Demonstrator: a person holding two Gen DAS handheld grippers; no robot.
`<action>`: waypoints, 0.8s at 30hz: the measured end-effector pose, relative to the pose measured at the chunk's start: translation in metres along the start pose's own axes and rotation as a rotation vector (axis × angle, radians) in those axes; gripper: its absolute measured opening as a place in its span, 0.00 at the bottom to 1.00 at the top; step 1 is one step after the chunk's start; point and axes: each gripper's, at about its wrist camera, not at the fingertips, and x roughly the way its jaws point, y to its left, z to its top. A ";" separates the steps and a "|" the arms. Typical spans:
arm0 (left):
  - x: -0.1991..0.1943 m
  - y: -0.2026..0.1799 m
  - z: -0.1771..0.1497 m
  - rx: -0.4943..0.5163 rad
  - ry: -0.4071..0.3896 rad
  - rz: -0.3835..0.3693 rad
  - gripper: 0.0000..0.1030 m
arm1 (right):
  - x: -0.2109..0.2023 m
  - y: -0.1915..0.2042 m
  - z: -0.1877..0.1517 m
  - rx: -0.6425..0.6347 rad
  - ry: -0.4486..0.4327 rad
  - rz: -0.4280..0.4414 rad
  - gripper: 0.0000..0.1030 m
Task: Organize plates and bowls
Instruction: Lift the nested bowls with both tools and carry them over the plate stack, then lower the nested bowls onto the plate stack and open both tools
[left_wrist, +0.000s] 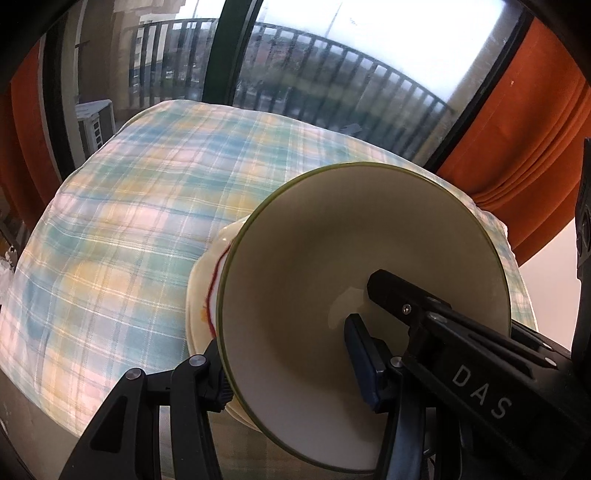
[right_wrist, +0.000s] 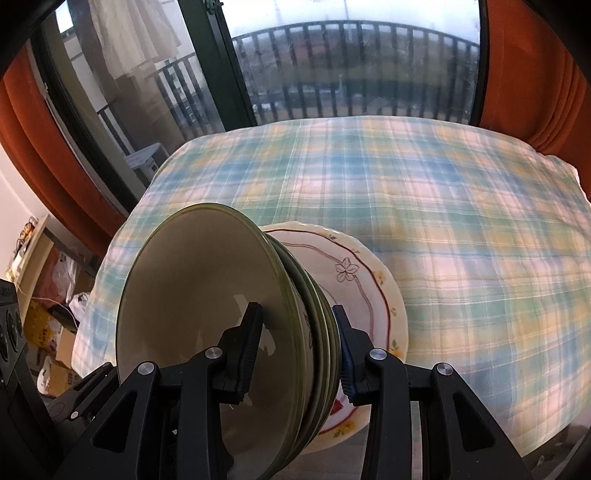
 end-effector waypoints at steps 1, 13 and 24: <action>0.000 0.002 0.001 -0.003 0.001 0.004 0.50 | 0.002 0.002 0.001 -0.002 0.003 0.003 0.40; 0.008 -0.005 0.008 0.039 -0.003 0.026 0.50 | 0.015 -0.001 0.009 0.034 0.030 0.026 0.40; 0.016 -0.018 0.010 0.121 -0.042 0.077 0.51 | 0.014 -0.020 0.004 0.091 0.001 0.051 0.40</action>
